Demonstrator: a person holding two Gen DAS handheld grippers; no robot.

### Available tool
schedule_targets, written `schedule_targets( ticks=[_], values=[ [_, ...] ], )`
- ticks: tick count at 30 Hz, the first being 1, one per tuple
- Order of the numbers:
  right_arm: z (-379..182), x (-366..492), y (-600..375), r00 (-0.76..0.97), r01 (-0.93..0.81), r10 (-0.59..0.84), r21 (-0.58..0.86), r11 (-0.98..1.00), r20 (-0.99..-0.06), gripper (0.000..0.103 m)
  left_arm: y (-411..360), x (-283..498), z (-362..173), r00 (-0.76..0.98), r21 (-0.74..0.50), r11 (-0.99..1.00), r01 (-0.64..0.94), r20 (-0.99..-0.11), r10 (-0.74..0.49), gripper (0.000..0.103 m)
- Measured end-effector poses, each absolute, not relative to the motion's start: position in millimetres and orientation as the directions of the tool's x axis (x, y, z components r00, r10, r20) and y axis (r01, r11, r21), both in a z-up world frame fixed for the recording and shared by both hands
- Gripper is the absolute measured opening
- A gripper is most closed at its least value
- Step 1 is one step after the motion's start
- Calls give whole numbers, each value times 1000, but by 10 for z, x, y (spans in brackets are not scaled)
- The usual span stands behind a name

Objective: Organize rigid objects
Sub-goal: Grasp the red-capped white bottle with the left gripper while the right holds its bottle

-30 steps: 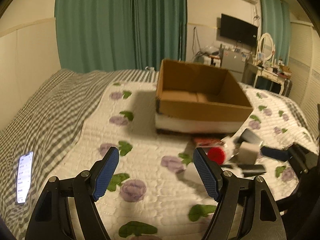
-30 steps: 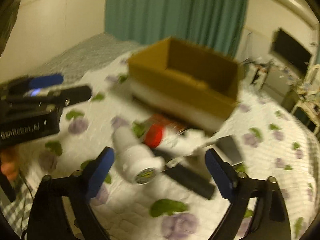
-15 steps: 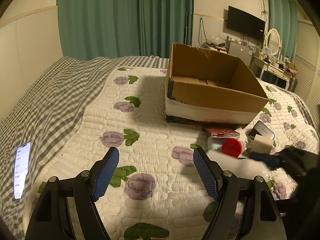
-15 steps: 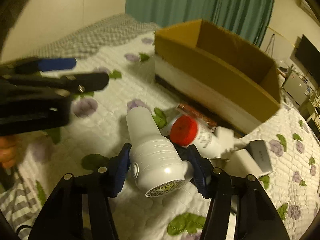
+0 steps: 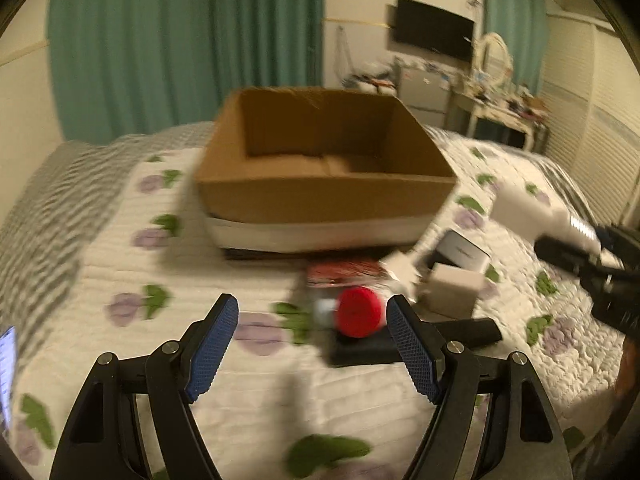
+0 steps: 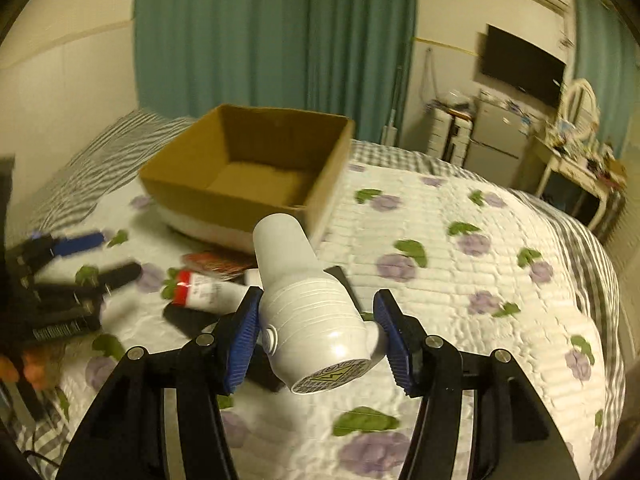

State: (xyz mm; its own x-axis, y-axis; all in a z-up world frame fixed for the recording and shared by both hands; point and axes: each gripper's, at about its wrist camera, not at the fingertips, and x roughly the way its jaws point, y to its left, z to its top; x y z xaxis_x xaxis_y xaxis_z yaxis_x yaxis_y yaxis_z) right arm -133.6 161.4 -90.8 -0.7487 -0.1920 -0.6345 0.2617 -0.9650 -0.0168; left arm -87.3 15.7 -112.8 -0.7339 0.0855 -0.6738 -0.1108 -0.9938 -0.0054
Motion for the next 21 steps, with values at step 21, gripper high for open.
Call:
schedule_targets(
  ticks=[21],
  values=[
    [-1103, -1477, 1696, -718, 260, -253, 88, -962, -649, 56, 729, -1175, -1479, -622, -23, -947, -319, -750, 227, 39]
  ],
)
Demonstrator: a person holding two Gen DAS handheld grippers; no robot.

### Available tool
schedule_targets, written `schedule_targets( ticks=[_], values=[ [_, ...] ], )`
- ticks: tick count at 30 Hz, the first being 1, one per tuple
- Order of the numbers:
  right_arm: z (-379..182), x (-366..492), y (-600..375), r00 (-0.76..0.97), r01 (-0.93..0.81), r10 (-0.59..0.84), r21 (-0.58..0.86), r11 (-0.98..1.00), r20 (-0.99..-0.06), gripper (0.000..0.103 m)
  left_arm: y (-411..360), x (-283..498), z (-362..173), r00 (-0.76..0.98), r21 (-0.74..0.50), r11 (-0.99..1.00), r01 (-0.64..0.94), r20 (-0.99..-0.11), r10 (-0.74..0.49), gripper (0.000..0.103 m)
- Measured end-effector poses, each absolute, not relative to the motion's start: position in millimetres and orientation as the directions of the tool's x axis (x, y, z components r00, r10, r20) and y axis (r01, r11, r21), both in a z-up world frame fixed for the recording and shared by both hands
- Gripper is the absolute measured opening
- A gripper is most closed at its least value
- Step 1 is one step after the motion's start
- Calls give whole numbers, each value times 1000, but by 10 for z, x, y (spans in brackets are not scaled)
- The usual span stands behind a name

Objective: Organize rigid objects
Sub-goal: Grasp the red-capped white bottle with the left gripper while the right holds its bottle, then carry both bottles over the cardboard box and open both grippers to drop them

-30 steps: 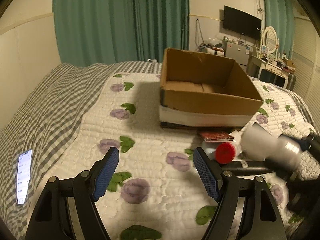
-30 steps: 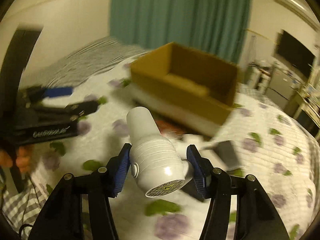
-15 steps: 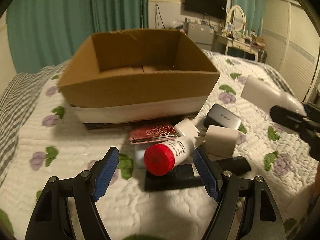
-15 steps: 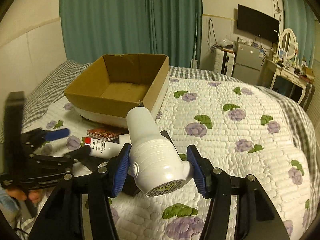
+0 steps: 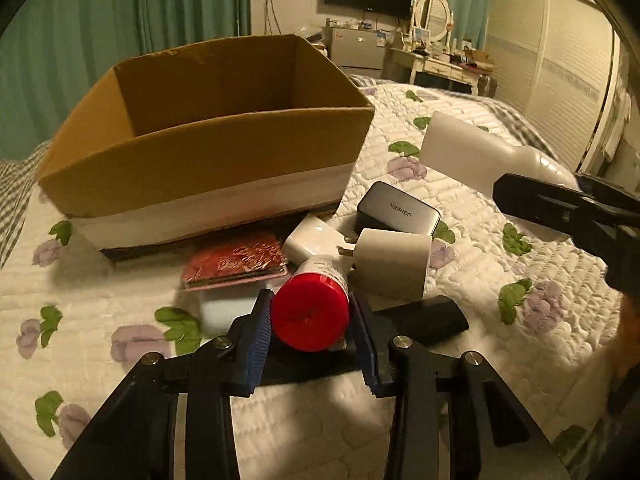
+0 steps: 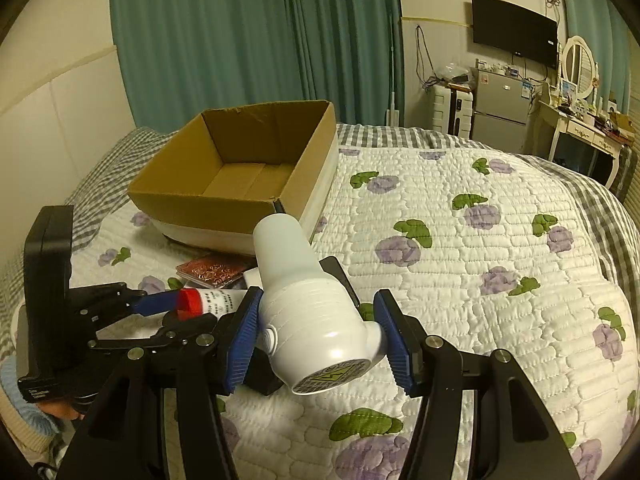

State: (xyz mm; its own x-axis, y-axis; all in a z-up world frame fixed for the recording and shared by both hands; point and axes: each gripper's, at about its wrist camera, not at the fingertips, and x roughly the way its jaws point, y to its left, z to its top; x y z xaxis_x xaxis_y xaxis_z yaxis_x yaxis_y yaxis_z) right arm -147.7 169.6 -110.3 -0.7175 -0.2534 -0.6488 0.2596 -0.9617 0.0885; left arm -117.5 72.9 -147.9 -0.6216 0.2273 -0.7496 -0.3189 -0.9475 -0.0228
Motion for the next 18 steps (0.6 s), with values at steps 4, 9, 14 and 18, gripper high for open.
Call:
schedule_targets(
  ticks=[4, 9, 14, 18],
  values=[
    [-1104, -1467, 1674, -718, 260, -247, 78, -962, -651, 56, 767, -1284, -1527, -622, -27, -952, -304, -752, 220, 40],
    [-1028, -1421, 1660, -734, 255, -235, 62, -965, -638, 56, 814, -1114, -1323, -673, 11, -953, -301, -711, 205, 36],
    [-774, -1356, 1584, -760, 268, -247, 56, -962, -601, 56, 690, -958, -857, -740, 35, -959, -283, -643, 195, 36],
    [-473, -1388, 1422, -792, 298, -255, 13, -954, -554, 56, 538, -1003, -407, -793, 53, -965, -257, -582, 179, 36]
  ],
)
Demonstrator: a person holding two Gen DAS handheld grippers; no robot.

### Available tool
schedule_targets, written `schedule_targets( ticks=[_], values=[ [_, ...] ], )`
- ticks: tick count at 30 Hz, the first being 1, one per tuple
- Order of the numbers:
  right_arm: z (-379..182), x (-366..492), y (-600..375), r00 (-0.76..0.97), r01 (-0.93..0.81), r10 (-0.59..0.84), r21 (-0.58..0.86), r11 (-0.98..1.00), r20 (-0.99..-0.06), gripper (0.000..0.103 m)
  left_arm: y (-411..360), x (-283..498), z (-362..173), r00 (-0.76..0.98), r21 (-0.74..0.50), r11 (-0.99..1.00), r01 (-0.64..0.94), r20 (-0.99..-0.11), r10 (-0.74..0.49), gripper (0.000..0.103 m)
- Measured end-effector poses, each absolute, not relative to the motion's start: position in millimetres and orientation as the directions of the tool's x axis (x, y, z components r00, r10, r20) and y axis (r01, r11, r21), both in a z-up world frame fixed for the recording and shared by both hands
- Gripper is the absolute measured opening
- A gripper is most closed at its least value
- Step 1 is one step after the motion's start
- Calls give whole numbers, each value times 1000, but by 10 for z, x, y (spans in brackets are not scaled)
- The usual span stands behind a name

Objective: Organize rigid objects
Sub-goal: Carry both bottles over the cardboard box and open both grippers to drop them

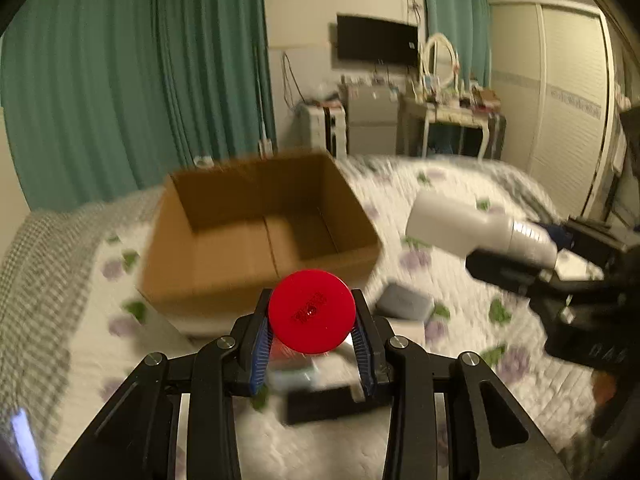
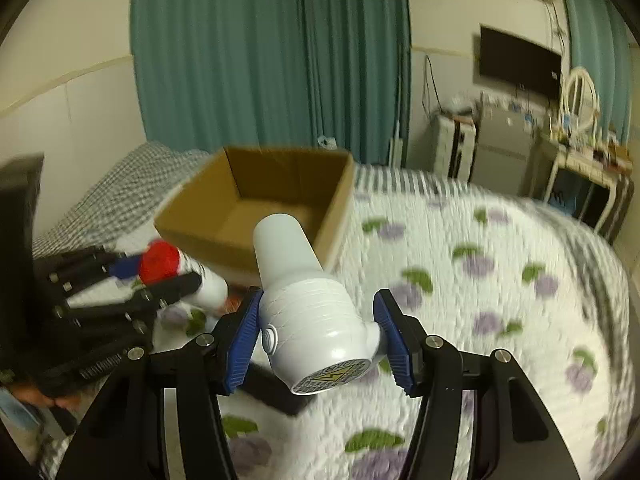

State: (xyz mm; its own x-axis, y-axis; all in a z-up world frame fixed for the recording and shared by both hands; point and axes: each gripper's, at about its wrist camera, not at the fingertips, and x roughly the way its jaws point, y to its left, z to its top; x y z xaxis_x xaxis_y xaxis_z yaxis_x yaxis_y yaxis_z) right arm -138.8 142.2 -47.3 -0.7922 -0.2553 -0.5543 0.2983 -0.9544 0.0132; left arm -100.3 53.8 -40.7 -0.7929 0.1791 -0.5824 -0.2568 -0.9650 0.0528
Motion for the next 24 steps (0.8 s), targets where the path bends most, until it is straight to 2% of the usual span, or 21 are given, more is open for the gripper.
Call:
schedule_targets(
  ticks=[6, 10, 17, 23, 24],
  values=[
    [-116, -1737, 1126, -824, 341, -276, -45, -939, -494, 56, 315, -1362, 45, -848, 87, -977, -193, -517, 121, 36],
    [-98, -2165, 914, -822, 357, -295, -38, -933, -487, 56, 118, -1779, 70, -845, 77, -985, -154, -527, 91, 36],
    [-370, -2751, 695, -799, 357, -295, -18, -934, -524, 56, -28, -2442, -361, -794, 86, -987, -138, -605, 58, 36],
    [-616, -2956, 594, -783, 367, -291, -30, -930, -550, 56, -77, -2681, -779, -740, 68, -986, -153, -669, 69, 37],
    [-647, -2981, 591, -780, 367, -292, -27, -930, -553, 56, -85, -2682, -810, -737, 55, -987, -152, -671, 76, 39]
  ],
)
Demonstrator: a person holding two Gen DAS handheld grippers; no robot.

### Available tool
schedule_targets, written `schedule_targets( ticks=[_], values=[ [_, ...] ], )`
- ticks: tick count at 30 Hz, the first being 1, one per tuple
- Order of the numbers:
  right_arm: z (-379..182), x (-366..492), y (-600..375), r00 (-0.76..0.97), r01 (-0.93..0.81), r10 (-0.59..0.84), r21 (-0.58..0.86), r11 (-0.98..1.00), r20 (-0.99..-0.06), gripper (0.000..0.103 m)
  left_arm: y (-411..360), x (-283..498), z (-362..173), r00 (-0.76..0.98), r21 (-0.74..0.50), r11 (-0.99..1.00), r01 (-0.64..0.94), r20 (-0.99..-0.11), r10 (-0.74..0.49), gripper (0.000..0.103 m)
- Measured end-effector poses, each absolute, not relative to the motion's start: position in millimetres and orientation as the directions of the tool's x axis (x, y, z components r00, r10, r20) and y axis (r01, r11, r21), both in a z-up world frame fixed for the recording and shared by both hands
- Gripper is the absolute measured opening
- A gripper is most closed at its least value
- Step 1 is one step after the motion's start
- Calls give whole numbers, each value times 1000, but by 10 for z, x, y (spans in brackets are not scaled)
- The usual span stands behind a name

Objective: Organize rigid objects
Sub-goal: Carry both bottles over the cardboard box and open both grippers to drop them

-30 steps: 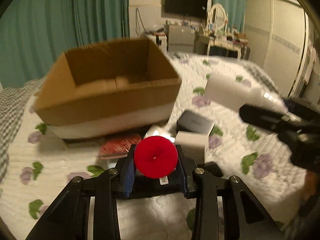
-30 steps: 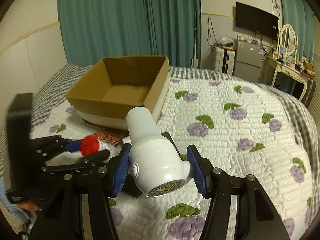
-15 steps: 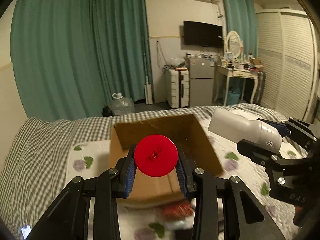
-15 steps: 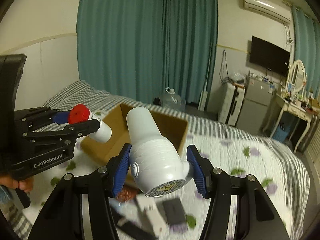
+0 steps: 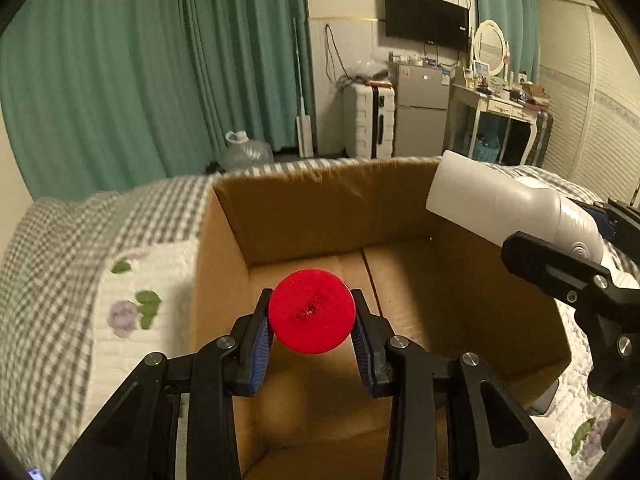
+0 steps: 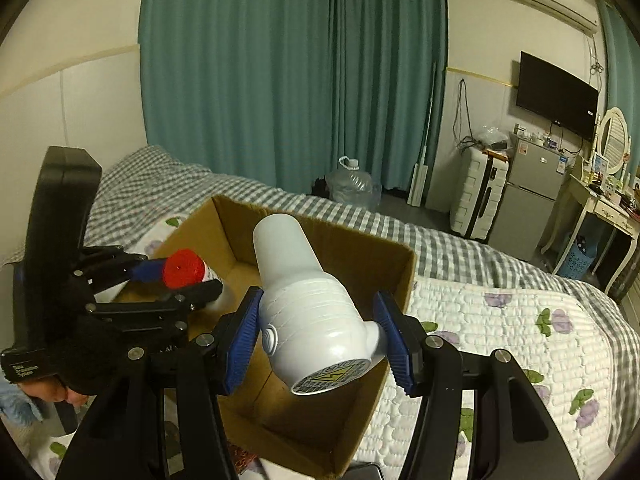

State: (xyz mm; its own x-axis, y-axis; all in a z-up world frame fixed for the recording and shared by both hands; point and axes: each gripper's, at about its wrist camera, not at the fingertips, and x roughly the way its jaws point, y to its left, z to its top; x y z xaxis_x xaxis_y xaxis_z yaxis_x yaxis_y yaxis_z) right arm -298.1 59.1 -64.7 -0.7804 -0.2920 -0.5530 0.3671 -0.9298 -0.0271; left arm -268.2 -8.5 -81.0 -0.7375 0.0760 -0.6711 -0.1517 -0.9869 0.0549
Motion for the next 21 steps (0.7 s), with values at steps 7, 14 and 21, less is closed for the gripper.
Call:
schedule_targets(
  ticks=[7, 14, 21],
  values=[
    [-673, -3042, 654, -778, 352, -295, 3, -936, -554, 58, -186, -2629, -726, -750, 6, -993, -118, -656, 85, 66],
    [-373, -2721, 826, -810, 324, -270, -13, -946, -521, 81, -186, -2182, -345, -787, 61, -990, -131, -613, 66, 66],
    [-205, -2130, 1036, -794, 386, -291, -71, -920, -534, 81, -173, -1576, -149, -809, 103, -986, -131, -585, 47, 66]
  ],
)
